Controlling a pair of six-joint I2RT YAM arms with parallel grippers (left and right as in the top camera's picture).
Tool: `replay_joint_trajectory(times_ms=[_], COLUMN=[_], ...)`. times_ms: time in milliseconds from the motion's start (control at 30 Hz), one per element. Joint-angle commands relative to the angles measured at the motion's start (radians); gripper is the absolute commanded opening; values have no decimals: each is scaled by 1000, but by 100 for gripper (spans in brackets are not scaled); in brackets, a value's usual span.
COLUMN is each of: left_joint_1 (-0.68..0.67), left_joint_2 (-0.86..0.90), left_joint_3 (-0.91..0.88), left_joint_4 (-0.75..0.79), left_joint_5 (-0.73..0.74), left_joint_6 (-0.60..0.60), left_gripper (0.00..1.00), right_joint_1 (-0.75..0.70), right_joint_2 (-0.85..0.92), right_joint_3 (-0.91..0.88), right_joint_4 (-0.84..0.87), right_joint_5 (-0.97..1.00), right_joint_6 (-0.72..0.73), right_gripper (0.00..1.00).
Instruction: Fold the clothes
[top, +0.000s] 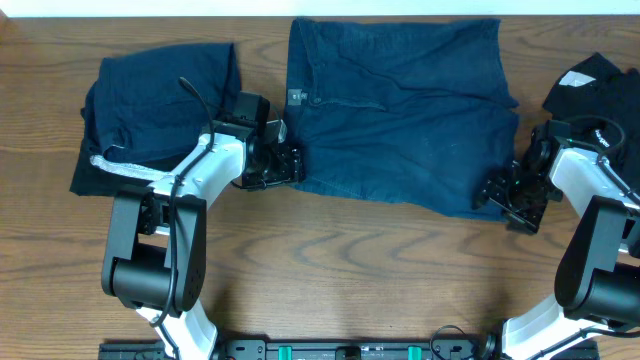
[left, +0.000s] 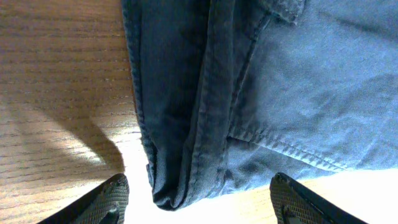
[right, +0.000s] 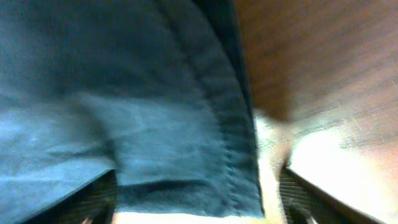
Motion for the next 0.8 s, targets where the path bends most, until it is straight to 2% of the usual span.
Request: replay_joint_trajectory(times_ms=[0, 100, 167, 233, 333, 500, 633, 667, 700, 767], left_joint_1=[-2, -2, -2, -2, -2, -2, -2, -2, -2, -3], left_joint_2=[13, 13, 13, 13, 13, 13, 13, 13, 13, 13], left_joint_3=[-3, -3, -3, -3, -3, -3, -3, -3, -3, -3], left_joint_4=[-3, -7, -7, -7, -7, -7, -11, -15, -23, -40], left_joint_5=[-15, -15, -15, -15, -11, -11, -11, -9, -7, -7], left_joint_6=[-9, -9, -9, -9, -9, -9, -9, -9, -9, -9], left_gripper=[74, 72, 50, 25, 13, 7, 8, 11, 14, 24], right_joint_1=[7, 7, 7, 7, 7, 5, 4, 4, 4, 5], right_joint_2=[9, 9, 9, 9, 9, 9, 9, 9, 9, 9], right_joint_3=[4, 4, 4, 4, 4, 5, 5, 5, 5, 5], right_joint_4=[21, 30, 29, 27, 24, 37, 39, 39, 38, 37], right_joint_5=[-44, -43, -40, -18, 4, 22, 26, 26, 26, 26], right_joint_6=[11, 11, 10, 10, 10, 10, 10, 10, 10, 5], right_gripper=[60, 30, 13, 1, 1, 1, 1, 6, 17, 22])
